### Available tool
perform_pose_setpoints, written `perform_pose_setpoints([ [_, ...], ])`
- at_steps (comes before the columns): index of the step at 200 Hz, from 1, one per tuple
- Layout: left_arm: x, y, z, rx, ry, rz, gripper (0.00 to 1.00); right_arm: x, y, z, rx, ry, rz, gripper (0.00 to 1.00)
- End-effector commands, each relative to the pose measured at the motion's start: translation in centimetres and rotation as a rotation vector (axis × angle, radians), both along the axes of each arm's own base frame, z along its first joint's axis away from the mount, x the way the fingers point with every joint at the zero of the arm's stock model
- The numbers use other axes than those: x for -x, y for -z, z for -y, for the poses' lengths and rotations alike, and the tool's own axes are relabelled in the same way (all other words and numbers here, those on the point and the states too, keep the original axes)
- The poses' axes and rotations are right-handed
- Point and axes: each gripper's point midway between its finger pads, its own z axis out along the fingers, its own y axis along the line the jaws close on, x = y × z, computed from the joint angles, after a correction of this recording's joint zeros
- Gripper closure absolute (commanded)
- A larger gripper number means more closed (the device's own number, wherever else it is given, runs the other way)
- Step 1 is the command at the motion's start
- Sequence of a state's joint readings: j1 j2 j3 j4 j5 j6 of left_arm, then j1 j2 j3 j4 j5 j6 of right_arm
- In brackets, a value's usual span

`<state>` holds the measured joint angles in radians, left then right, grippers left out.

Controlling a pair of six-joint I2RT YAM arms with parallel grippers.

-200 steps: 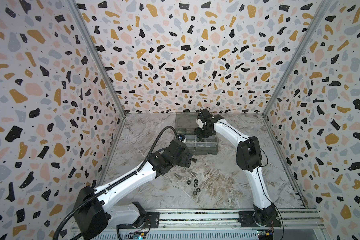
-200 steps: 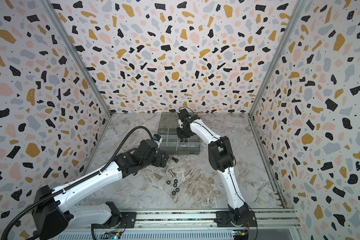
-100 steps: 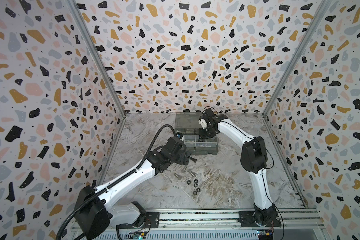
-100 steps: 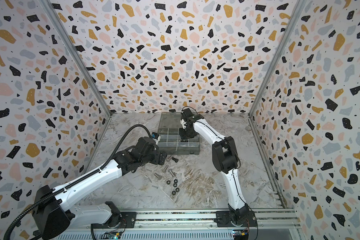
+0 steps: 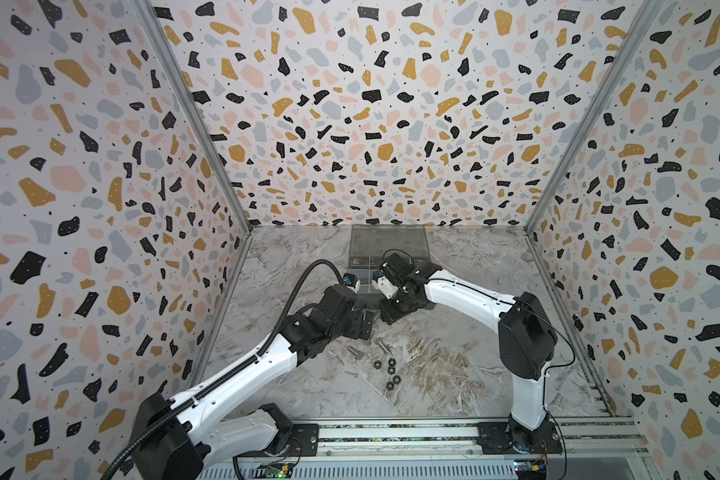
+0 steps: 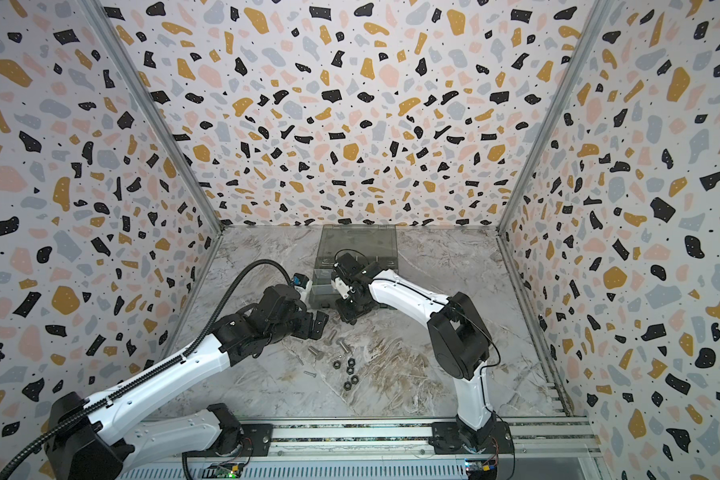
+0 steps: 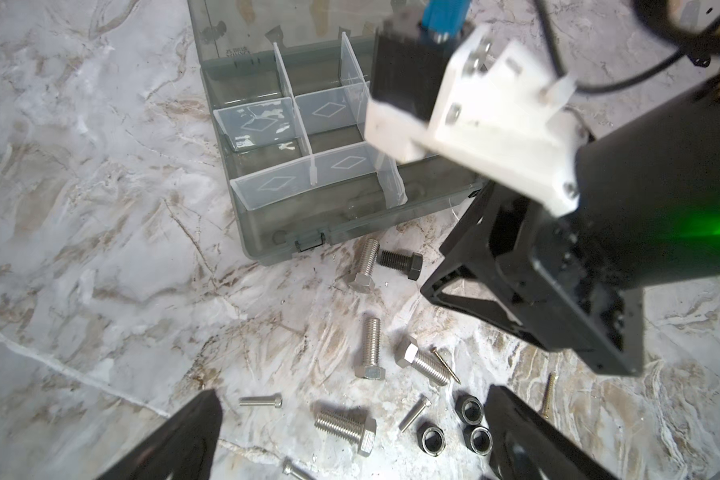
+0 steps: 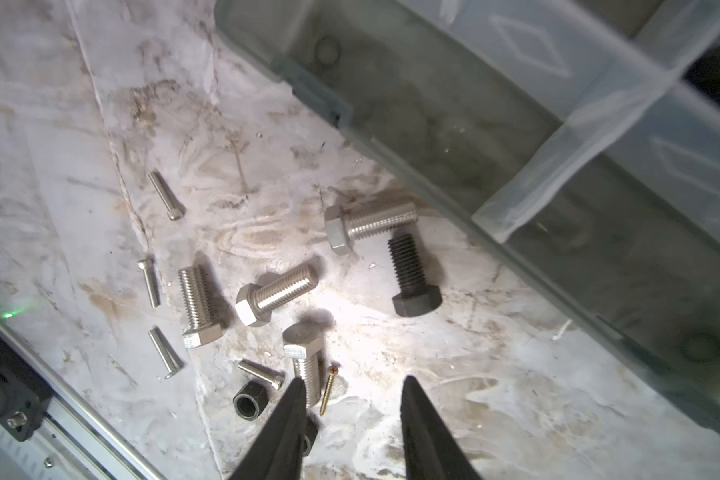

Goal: Sort the screws and nuts into containers
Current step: 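Return the right gripper to the pile and grasp a fourth black bolt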

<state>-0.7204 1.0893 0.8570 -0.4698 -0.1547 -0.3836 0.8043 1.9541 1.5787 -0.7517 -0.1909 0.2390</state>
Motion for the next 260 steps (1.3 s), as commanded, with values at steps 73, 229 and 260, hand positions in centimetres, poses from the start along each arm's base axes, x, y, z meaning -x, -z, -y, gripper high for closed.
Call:
perform_pose_setpoints([
  [73,2.1,-0.9,-3.0,0.079,-0.115,0.021,0.00,-1.0,3.7,0.9,0.064,0.009,0.031,0.55],
  [229,1.3,-1.1,-2.6,0.078,-0.123,0.026,0.00,-3.1,5.8,0.3,0.008,0.027,-0.021,0.56],
  [260,1.1,-1.0,-2.4,0.073,-0.117,0.028,0.00,-3.1,5.9,-0.1,0.003,0.022,-0.031,0.62],
])
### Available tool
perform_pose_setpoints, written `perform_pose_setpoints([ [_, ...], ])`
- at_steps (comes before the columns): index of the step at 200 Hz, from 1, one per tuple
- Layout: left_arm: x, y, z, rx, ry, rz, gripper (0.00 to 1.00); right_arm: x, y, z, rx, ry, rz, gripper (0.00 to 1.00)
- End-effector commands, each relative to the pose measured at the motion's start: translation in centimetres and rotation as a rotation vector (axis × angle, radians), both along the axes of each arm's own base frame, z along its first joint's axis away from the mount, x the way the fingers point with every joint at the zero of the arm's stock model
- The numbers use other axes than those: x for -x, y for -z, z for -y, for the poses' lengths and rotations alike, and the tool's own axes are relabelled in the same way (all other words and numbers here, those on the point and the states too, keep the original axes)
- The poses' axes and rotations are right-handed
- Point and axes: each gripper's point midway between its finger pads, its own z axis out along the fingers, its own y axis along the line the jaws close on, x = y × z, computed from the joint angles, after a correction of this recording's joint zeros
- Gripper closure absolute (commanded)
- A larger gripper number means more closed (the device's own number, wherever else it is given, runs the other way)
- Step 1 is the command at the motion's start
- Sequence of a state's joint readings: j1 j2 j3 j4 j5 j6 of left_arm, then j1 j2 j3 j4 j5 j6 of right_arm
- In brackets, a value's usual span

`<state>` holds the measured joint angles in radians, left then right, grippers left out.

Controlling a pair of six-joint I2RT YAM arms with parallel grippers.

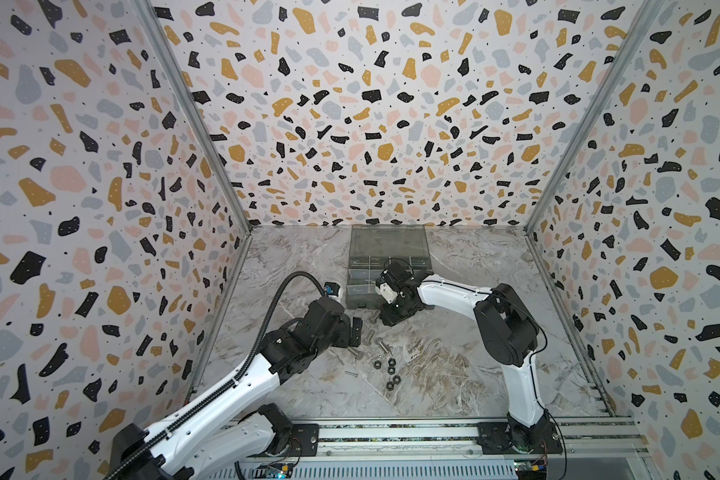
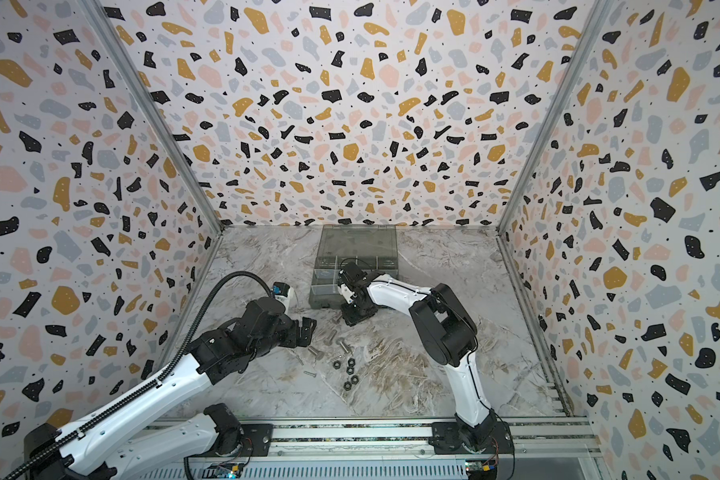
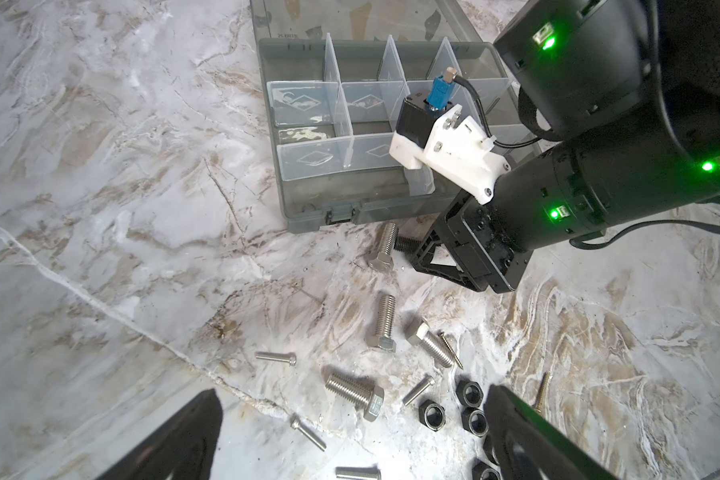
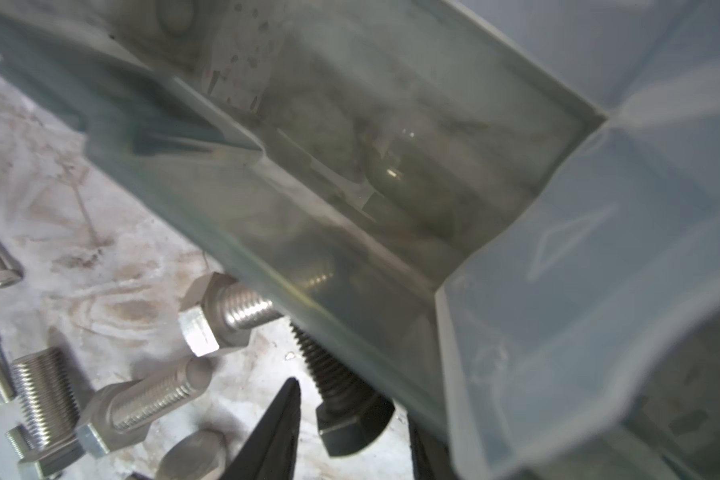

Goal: Sort the screws and nuts into containers
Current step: 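Return the right gripper to the pile and grasp a fourth black bolt, then carry the black bolt over the organizer and release it into the compartment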

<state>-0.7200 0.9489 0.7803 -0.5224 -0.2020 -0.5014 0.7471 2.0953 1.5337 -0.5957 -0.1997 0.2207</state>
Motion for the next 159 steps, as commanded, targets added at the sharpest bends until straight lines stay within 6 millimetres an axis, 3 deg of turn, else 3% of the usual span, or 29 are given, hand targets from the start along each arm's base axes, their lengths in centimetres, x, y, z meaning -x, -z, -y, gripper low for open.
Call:
perform_pose_setpoints([
  [1,-0.7,-1.1,0.3,0.014,-0.003,0.038,0.00,-0.1,-0.5,-0.6,-0.013,-0.016,-0.010,0.63],
  [18,-0.8,-1.2,0.4,0.012,0.001,0.040,0.00,-0.1,-0.3,-0.4,0.000,-0.017,-0.014,0.80],
  [39,-0.9,-1.3,0.4,0.009,0.004,0.045,0.00,0.2,-0.9,-0.2,0.011,-0.025,-0.019,0.90],
  [87,-1.1,-1.4,0.5,0.005,0.006,0.054,0.00,-0.2,-7.3,0.5,-0.025,-0.026,0.058,0.92],
  [125,-1.6,-1.8,0.8,-0.011,0.021,0.069,0.00,-2.9,-12.7,1.4,-0.085,0.038,0.136,0.91],
  [159,-2.6,-2.3,1.8,-0.034,0.051,0.081,0.00,-5.9,-14.0,2.4,-0.099,0.093,0.164,0.91],
])
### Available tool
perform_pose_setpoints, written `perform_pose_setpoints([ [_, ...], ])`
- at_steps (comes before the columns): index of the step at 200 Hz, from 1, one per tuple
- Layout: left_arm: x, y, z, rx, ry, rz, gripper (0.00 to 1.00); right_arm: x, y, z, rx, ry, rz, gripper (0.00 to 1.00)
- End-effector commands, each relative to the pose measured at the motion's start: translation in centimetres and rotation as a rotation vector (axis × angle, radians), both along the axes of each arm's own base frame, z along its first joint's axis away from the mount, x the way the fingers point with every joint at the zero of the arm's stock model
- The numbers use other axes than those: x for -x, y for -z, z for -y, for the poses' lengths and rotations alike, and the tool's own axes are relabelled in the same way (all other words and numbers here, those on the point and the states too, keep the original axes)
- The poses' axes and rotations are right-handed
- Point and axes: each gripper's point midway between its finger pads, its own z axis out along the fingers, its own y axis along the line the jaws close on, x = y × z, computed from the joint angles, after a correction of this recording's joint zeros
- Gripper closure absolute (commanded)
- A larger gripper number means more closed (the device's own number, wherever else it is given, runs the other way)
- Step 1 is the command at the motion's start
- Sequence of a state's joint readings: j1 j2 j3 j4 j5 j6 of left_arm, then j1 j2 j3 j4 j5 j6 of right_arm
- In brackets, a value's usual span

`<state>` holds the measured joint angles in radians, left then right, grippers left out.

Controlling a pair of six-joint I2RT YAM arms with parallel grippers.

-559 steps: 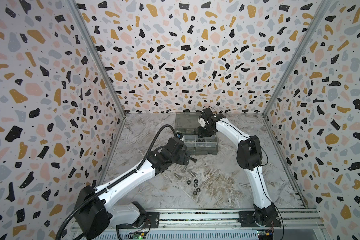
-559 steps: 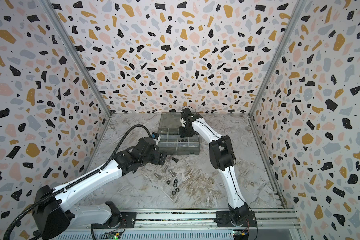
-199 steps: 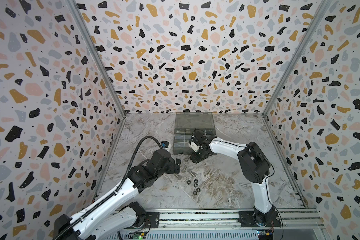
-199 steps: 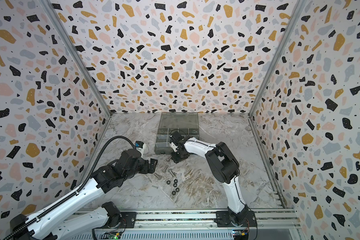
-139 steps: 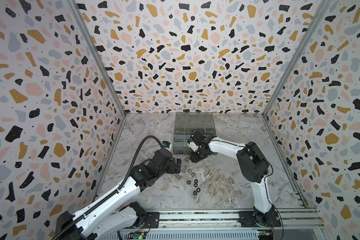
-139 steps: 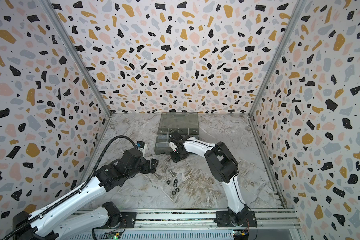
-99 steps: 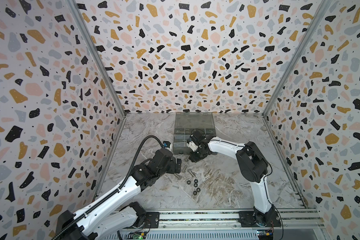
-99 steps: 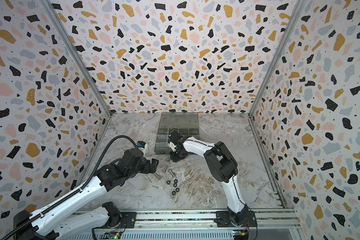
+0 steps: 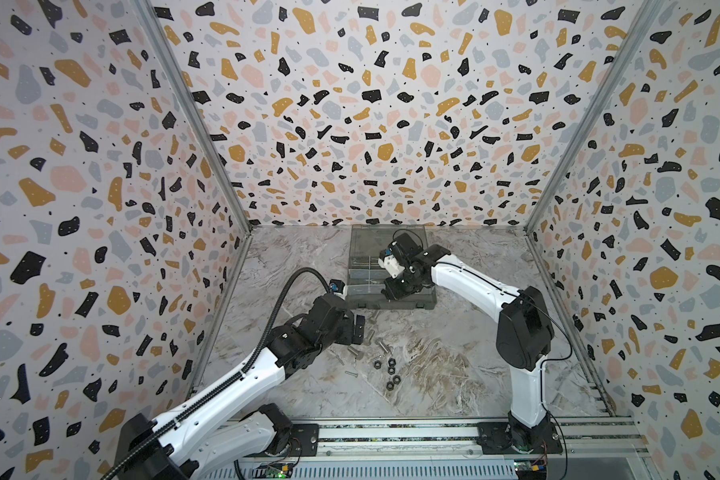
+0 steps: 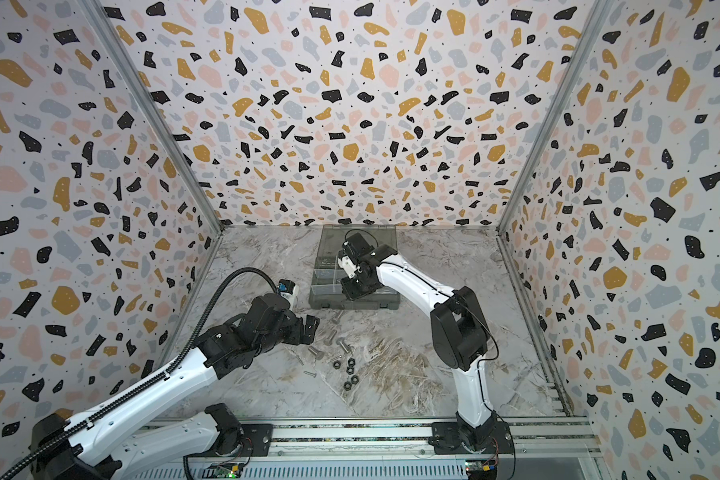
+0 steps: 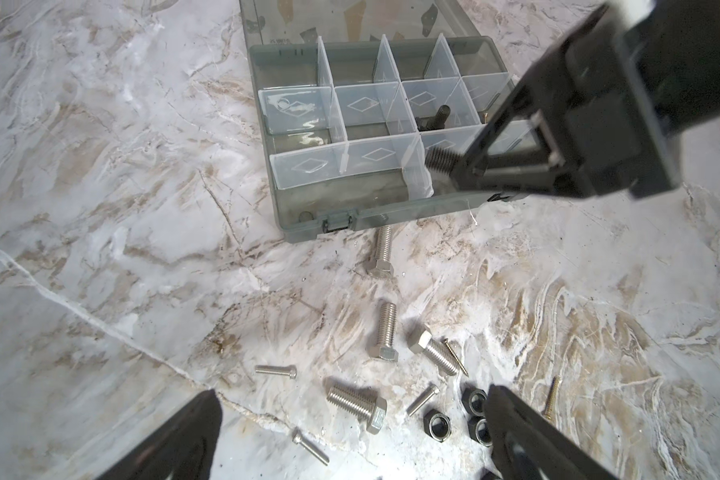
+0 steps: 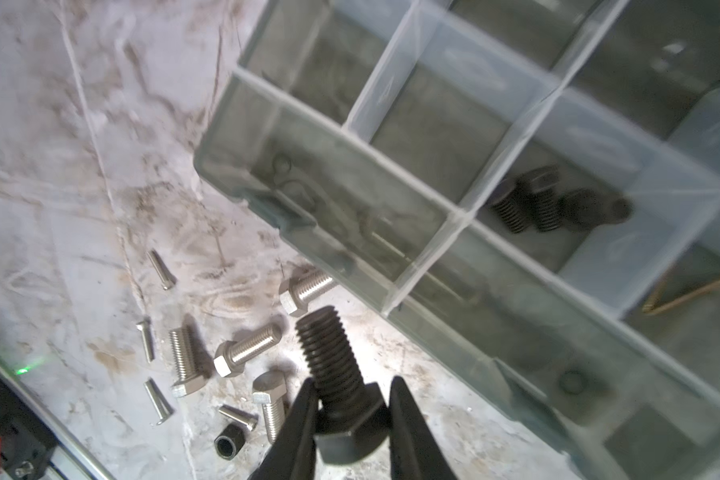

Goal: Sort the screws and nuts into containers
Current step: 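Carry the black bolt over the organizer and release it into the compartment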

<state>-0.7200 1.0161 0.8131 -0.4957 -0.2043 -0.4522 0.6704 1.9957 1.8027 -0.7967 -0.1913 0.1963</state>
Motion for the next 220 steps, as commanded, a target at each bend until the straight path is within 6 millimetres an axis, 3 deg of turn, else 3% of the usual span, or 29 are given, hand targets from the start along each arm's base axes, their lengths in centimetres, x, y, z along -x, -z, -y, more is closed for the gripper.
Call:
perform_pose_setpoints([
  [1,-1.6,-2.4,1.0,0.004,0.022,0.072,0.00,-1.3,-2.1,1.5,-0.002,0.038,0.020,0.91],
  [88,-5.0,-4.3,4.8,-0.010,0.100,0.097,0.00,-7.7,0.3,2.5,-0.017,0.130,0.021,0.91],
  [139,-5.2,-3.4,5.1,-0.040,0.120,0.081,0.00,-8.8,2.9,3.7,-0.004,0.161,-0.026,0.90],
  [151,-5.2,-3.2,5.1,-0.043,0.124,0.075,0.00,-8.8,3.2,3.7,-0.011,0.159,-0.038,0.86],
  [158,-5.2,-3.1,5.2,-0.045,0.126,0.072,0.00,-8.7,3.3,3.7,-0.014,0.155,-0.047,0.78],
  [167,-5.2,-3.0,5.2,-0.046,0.129,0.067,0.00,-8.5,3.1,3.7,-0.020,0.149,-0.049,0.67],
  [179,-5.2,-2.8,5.3,-0.049,0.135,0.062,0.00,-8.5,2.5,3.7,-0.029,0.146,-0.038,0.59],
  [220,-5.2,-2.6,5.2,-0.053,0.135,0.060,0.00,-7.6,-0.7,4.6,-0.033,0.153,0.006,0.55],
])
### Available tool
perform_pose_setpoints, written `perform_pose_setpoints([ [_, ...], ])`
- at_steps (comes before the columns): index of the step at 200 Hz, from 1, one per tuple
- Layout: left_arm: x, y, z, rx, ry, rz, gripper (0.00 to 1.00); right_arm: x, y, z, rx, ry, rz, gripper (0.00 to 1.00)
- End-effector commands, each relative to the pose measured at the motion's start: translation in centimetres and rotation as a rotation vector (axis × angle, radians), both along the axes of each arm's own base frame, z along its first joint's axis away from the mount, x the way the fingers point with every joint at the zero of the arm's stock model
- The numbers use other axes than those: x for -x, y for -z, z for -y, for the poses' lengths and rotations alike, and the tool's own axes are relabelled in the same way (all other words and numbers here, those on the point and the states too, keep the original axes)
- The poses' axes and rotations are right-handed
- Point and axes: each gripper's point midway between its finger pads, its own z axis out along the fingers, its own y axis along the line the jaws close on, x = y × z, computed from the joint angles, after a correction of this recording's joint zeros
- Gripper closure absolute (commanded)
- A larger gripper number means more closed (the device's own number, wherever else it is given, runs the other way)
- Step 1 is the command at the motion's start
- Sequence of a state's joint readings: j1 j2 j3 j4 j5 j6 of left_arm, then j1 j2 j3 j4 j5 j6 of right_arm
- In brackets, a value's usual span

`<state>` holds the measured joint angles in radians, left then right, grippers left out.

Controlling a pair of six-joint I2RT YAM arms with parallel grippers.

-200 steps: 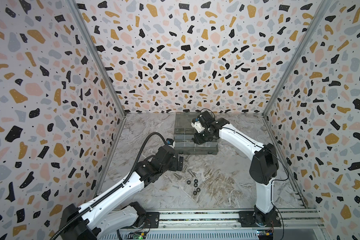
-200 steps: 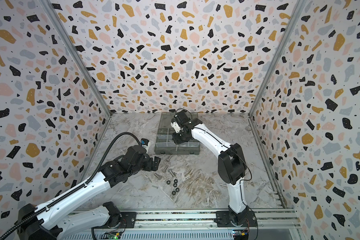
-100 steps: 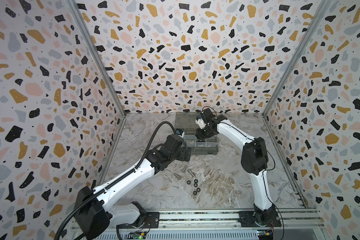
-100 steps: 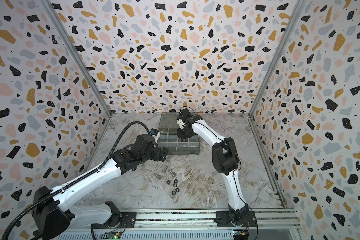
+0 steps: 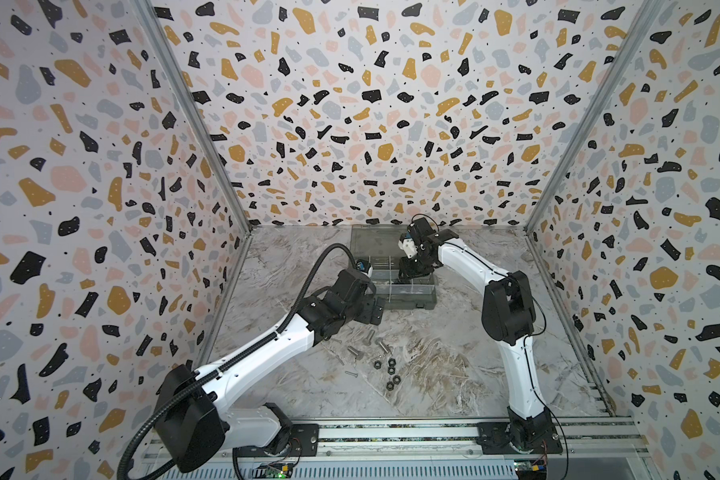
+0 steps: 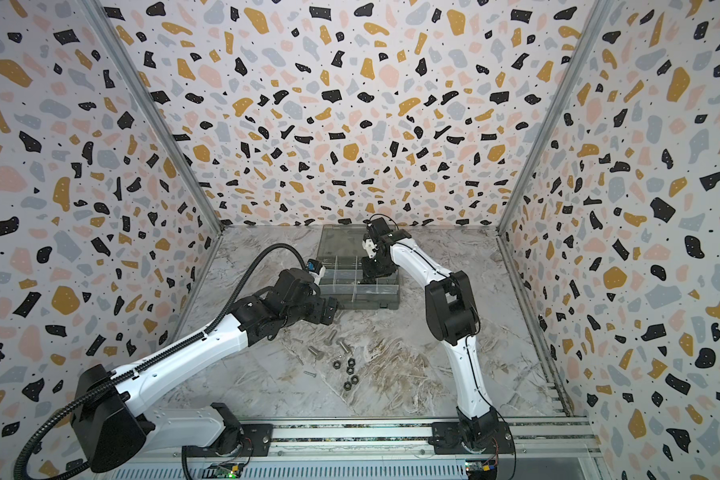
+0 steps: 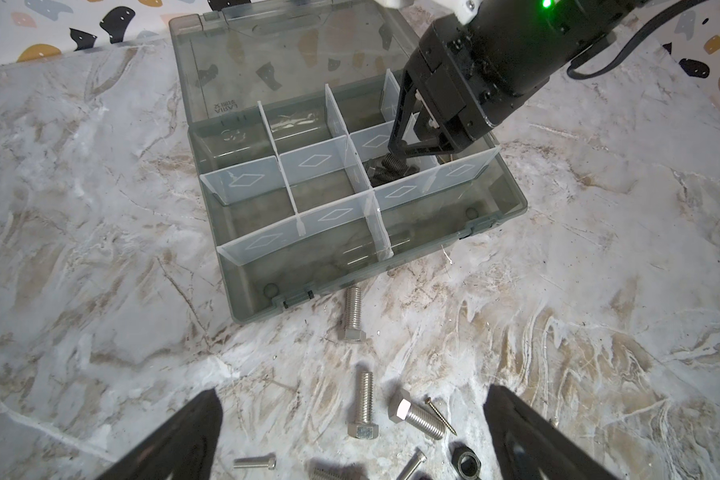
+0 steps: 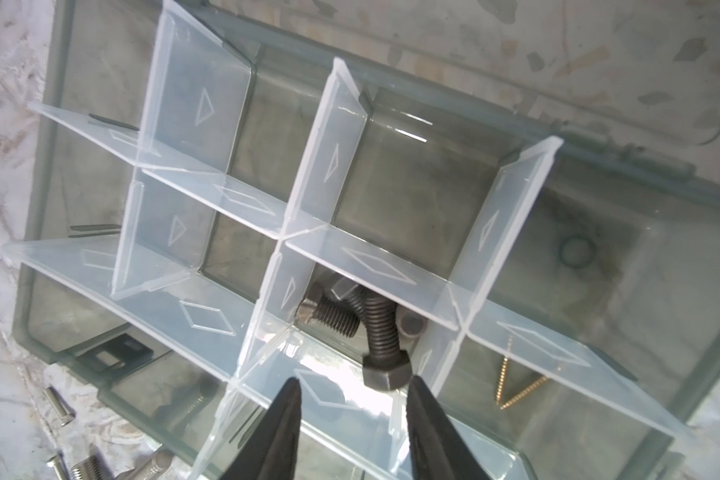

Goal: Sort the screws and nuts into containers
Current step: 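Carry the black bolt over the organizer and release it into the compartment, then lower the right gripper to the pile and grasp a silver hex bolt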

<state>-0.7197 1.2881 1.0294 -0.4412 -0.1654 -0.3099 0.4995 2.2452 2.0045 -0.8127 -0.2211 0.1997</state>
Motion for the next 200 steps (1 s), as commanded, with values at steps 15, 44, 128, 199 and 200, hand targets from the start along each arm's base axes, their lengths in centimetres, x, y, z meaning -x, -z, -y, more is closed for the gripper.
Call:
perform_pose_setpoints([
  [15,-0.6,-1.1,0.4,0.023,0.012,0.028,0.00,1.8,-6.9,0.7,-0.030,-0.006,0.090,0.57],
  [44,-0.1,-0.7,0.3,0.035,0.011,0.014,0.00,5.3,-7.2,0.7,-0.002,-0.038,0.078,0.67],
  [128,3.7,1.6,-2.6,0.103,-0.050,-0.040,0.00,15.7,-2.8,-1.4,0.057,-0.147,-0.016,0.77],
  [199,6.3,1.3,-5.7,0.161,-0.135,-0.030,0.00,20.1,0.1,-5.5,0.069,-0.268,-0.067,0.66],
  [200,6.4,1.2,-5.7,0.163,-0.136,-0.029,0.00,20.1,0.2,-5.5,0.071,-0.269,-0.068,0.66],
])
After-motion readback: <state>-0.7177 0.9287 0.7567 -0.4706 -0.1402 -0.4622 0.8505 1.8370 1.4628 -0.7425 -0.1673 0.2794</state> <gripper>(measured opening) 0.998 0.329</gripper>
